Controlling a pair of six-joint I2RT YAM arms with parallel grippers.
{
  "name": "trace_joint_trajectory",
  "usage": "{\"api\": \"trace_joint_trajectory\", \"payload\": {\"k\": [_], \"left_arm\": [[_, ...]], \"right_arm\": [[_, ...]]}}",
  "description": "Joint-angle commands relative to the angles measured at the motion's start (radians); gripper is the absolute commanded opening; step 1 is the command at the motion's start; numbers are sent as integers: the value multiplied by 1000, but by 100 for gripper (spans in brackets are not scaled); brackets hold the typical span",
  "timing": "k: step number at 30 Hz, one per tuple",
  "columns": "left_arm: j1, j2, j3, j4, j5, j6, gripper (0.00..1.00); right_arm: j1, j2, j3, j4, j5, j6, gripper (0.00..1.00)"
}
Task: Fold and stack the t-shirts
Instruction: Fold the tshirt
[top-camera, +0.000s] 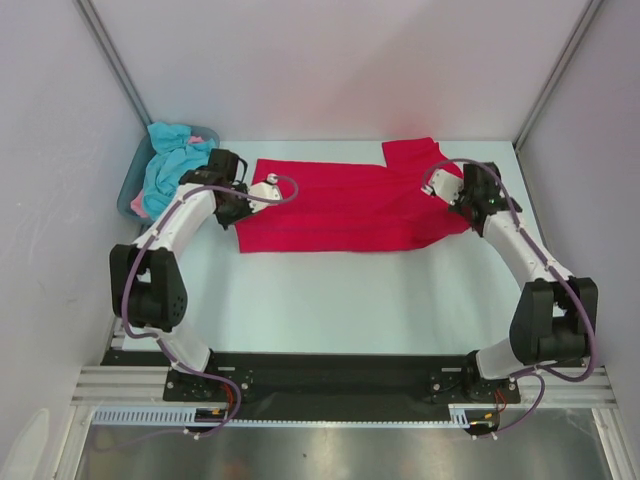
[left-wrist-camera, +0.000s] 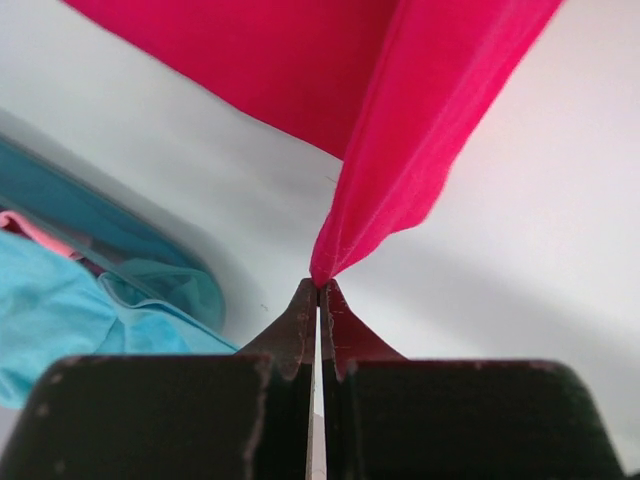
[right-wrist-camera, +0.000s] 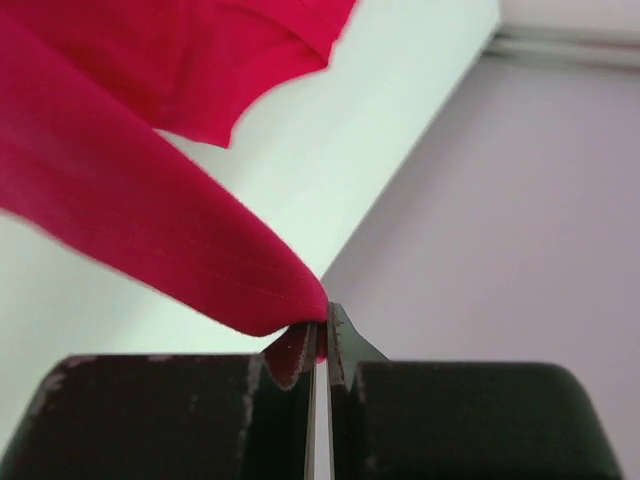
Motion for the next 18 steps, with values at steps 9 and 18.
{"api": "trace_joint_trajectory", "payload": {"k": [9,18], "left_arm": [[-5,78,196,-435,53,238,0],[-78,46,64,-503,-16,396,0]], "right_arm": [[62,137,431,-991,-353,121,0],[124,194,363,-1166,-427,87,0]]}}
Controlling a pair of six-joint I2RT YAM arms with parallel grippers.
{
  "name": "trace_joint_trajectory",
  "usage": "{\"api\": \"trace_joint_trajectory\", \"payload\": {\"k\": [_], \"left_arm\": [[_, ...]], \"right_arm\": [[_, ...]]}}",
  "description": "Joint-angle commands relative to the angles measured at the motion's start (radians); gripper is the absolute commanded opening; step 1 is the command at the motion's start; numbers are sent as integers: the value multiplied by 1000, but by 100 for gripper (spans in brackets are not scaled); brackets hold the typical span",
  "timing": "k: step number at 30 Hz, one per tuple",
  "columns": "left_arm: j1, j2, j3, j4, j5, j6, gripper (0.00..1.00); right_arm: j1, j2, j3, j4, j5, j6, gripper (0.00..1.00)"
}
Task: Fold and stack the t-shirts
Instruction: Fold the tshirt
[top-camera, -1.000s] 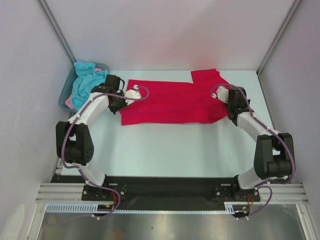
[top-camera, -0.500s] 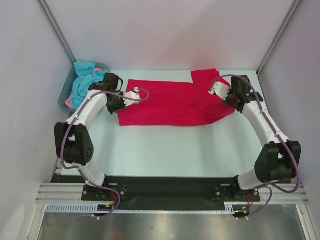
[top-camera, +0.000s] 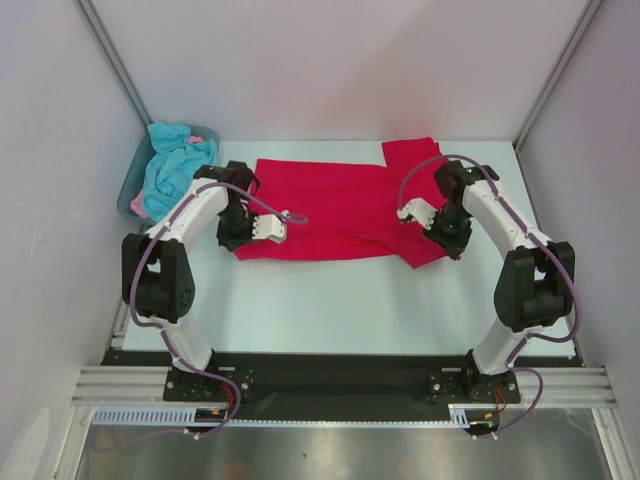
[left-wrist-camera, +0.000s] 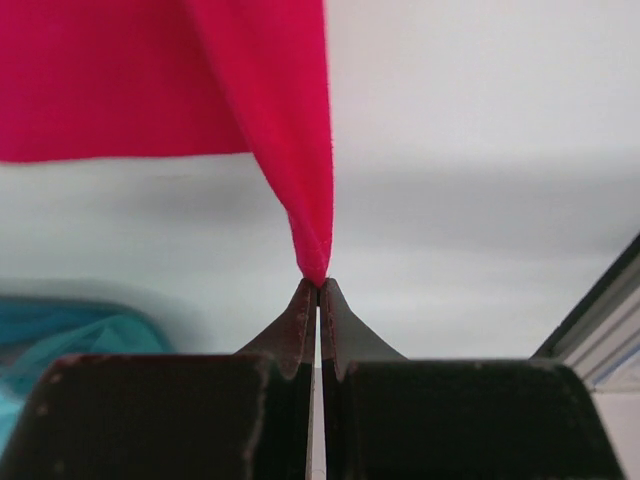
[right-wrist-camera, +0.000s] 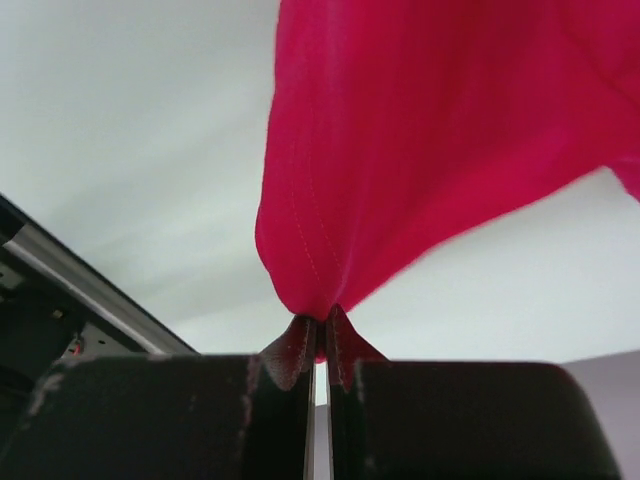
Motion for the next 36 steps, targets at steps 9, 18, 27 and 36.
{"api": "trace_joint_trajectory", "payload": {"k": [9,18,27,36], "left_arm": [[-80,-95,-184,-100,22,195,0],[-144,-193,-332,-19,145,68,0],[-198,-375,-564,73,112,88,0],[-195,-423,-638,119,-1,149,0]], "right_arm": [[131,-140,-260,-168,14,-110,0],[350,-344,-534,73,36,-16,0],[489,-508,-713,148,126,-15,0],[323,-666,-776,162,235,-264,0]]}}
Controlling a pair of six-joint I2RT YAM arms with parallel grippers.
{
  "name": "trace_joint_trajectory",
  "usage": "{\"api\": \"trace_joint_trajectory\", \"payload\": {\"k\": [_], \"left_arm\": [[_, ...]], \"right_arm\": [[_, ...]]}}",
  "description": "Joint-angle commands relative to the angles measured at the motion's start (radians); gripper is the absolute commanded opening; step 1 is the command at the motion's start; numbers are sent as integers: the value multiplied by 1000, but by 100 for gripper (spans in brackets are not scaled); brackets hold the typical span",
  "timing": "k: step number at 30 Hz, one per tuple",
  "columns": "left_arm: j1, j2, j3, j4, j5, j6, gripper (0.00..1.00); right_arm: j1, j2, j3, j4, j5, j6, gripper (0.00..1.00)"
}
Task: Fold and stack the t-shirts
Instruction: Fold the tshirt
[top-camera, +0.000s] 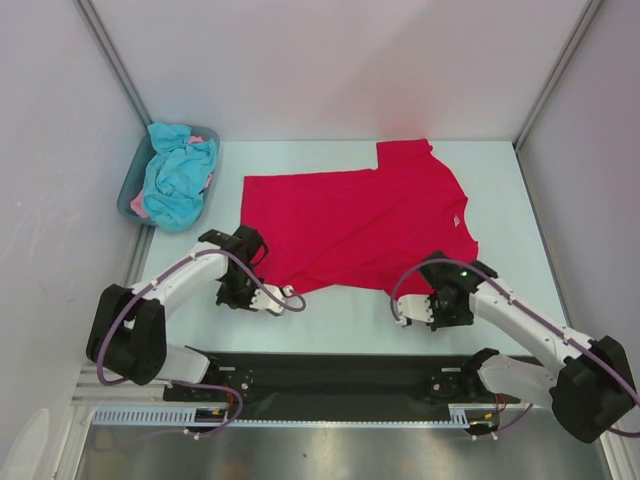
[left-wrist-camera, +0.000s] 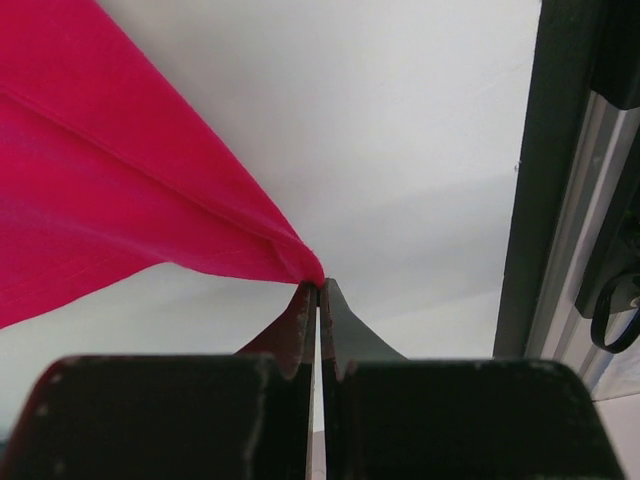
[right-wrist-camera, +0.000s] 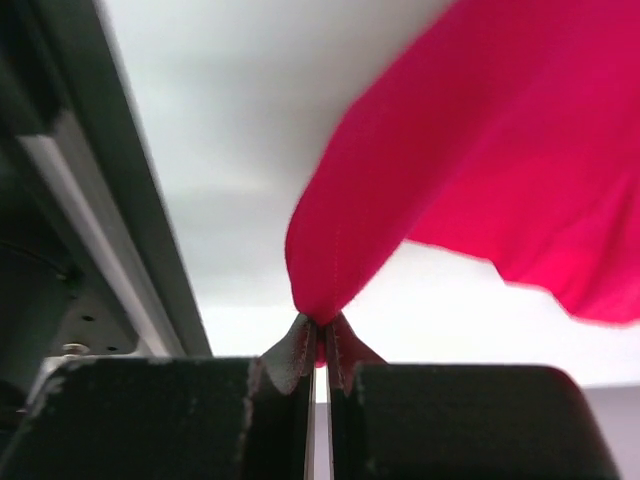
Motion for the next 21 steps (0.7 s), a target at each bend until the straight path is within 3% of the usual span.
{"api": "trace_joint_trajectory", "payload": {"k": [1,4,10,21], "left_arm": [[-3,-38,-5,-4,-23,45,0],[-3,-30,1,2,-34,40,0],[-4,-29,-1,1,-43,40,0],[0,-38,-27,-15,-83,80,0]], "right_arm": [[-126,-61,-9,15,71,-171,0],[-230,-101,-6,17,83,-259,0],[-321,-176,-32,-19,97,-362,0],[-352,-251,-58,-72,99,-414,0]]}}
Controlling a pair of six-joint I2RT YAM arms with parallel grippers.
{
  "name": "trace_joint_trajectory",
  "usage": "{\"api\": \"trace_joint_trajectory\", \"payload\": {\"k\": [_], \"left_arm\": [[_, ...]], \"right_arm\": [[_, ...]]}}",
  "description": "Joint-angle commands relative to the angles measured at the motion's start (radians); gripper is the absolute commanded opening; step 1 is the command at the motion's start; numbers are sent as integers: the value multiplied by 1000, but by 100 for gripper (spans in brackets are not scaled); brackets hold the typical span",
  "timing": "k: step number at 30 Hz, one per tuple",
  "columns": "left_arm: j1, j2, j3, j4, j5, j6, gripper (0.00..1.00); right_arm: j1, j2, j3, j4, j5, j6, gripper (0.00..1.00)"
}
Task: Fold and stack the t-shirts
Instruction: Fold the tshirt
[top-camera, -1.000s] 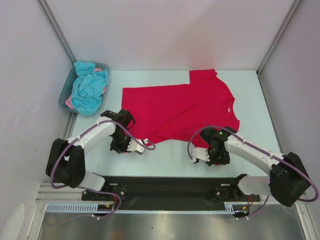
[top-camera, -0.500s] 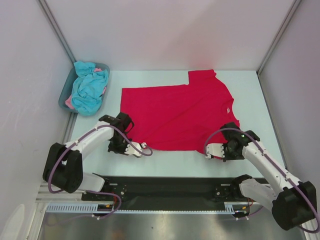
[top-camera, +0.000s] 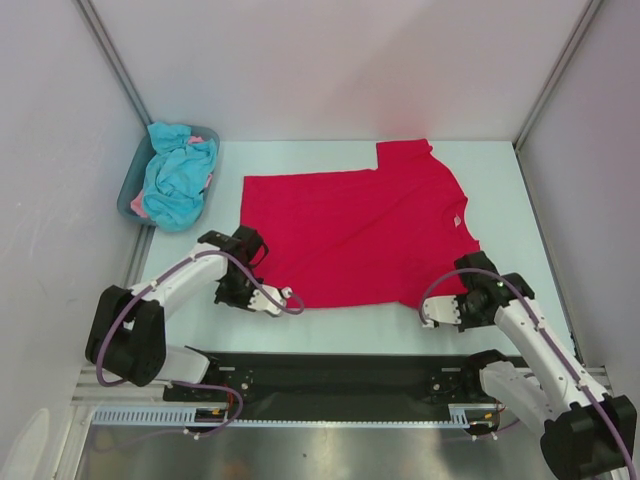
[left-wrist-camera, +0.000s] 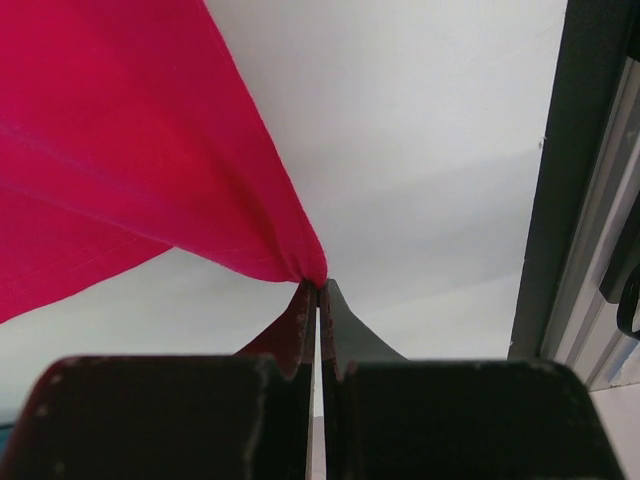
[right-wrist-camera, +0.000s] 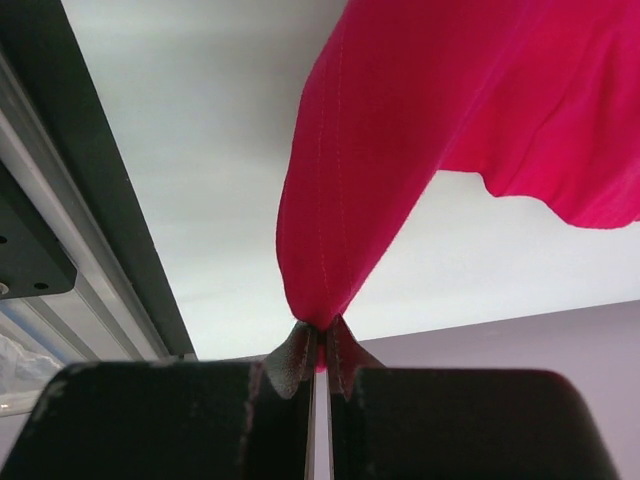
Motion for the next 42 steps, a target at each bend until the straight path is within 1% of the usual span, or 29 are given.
{"api": "trace_joint_trajectory", "payload": {"k": [1,4,6,7,10,13,16,17,19,23,27,31,34,35,42], "left_arm": [[2,-30,-20,-33,-30,52,0],[5,-21,-13,-19,-26,36,0],[13,-7,-3,1,-26,9,0],[23,-1,7,30,-29,-2,0],[49,30,43,71,-32,-42,0],[74,63,85,107,-29,-83,0],[79,79,113,110,-13,-119,0],[82,80,113,113,-15,-117,0],[83,76,98,133,-23,-119,0],[91,70,80,146,-39,-113,0],[100,77,78,168,-42,-117,0],[106,97,84,188,-46,-132,0],[112,105,81,202,-46,-136,0],[114,108,80,206,-73,-134,0],[125,136,76,267,-107,-149,1]], "right_arm": [[-21,-39,-6,-46,20,-74,0],[-26,-35,7,-40,2,-68,0],[-23,-19,16,9,-16,-42,0],[-24,3,23,67,-21,-11,0],[-27,45,42,164,-44,59,0],[-36,94,51,300,-46,101,0],[-43,119,51,371,-44,121,0],[-49,132,50,423,-38,136,0],[-59,152,51,477,-36,138,0],[-122,211,56,561,-30,142,0],[-174,258,65,616,-41,130,0],[-200,287,68,661,-42,118,0],[-214,306,70,682,-42,110,0],[-214,309,70,687,-49,107,0],[-217,356,86,732,-36,109,0]]}}
